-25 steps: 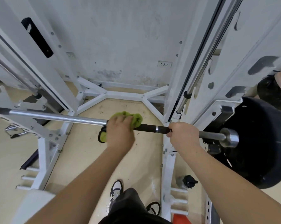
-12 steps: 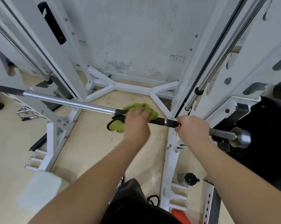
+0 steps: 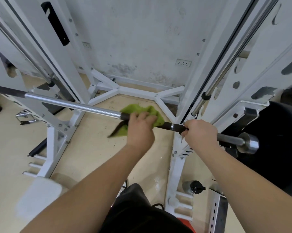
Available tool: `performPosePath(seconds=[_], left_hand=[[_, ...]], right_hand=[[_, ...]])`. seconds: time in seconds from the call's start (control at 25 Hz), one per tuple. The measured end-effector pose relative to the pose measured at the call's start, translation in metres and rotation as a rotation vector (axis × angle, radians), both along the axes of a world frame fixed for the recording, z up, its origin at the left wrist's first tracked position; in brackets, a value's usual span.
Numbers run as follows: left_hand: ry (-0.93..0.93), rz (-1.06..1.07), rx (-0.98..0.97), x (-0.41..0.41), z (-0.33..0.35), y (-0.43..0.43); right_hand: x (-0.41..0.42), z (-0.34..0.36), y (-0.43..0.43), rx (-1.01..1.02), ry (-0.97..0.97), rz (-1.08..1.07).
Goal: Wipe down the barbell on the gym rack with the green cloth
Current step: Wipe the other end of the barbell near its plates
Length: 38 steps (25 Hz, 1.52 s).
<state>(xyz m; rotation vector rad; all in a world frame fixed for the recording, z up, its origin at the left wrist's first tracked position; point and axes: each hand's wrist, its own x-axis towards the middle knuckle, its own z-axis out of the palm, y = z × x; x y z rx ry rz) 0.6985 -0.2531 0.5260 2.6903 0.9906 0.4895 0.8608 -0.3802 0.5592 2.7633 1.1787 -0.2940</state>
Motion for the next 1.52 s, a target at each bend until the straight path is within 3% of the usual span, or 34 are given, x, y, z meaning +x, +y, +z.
performPosePath(seconds=[0.08, 0.16, 0.24, 0.4, 0.48, 0.56, 0.68, 0.76, 0.92, 1.04, 1.16, 1.28, 1.36, 1.44, 1.52], left_hand=[[0.019, -0.122, -0.08, -0.008, 0.004, 0.018], [0.036, 0.032, -0.126, -0.015, 0.002, 0.042], [0.061, 0.088, -0.032, -0.008, 0.002, 0.026], [0.01, -0.15, -0.001, -0.006, 0.0, 0.016], [0.036, -0.003, -0.081, -0.01, 0.002, 0.055], [0.066, 0.094, -0.03, -0.009, 0.003, 0.055], [0.018, -0.078, -0.037, -0.017, -0.015, -0.002], [-0.033, -0.159, -0.032, -0.023, -0.012, 0.006], [0.061, 0.07, -0.133, 0.004, 0.011, 0.056], [0.11, -0.1, -0.065, -0.017, 0.0, 0.02], [0.084, -0.171, -0.134, -0.037, 0.005, 0.045], [0.21, -0.115, -0.301, -0.033, 0.025, 0.096], [0.409, -0.202, -0.399, -0.031, 0.032, 0.112], [0.566, -0.291, -0.32, -0.023, 0.033, 0.113], [0.575, -0.295, -0.221, -0.005, 0.038, 0.101]], right_hand=[[0.001, 0.001, -0.002, 0.008, 0.012, -0.002], [-0.001, 0.0, -0.003, 0.013, 0.007, 0.002], [-0.001, -0.002, -0.002, 0.015, -0.011, 0.006], [-0.001, 0.0, -0.003, 0.024, -0.025, 0.008], [-0.001, 0.0, -0.003, 0.017, -0.004, -0.004], [-0.001, -0.002, 0.0, -0.001, 0.004, -0.005], [0.0, -0.003, 0.001, -0.006, 0.016, -0.015], [-0.001, -0.003, 0.0, -0.001, 0.015, -0.021], [-0.005, -0.004, 0.001, 0.014, 0.015, -0.03], [-0.013, -0.004, 0.004, 0.092, 0.045, -0.016], [-0.026, -0.009, 0.01, 0.162, 0.039, 0.075], [-0.028, -0.01, 0.021, 0.174, 0.068, -0.019], [-0.026, -0.008, 0.026, 0.166, 0.083, -0.076], [-0.026, -0.009, 0.026, 0.16, 0.099, -0.095], [-0.028, -0.007, 0.029, 0.157, 0.109, -0.11]])
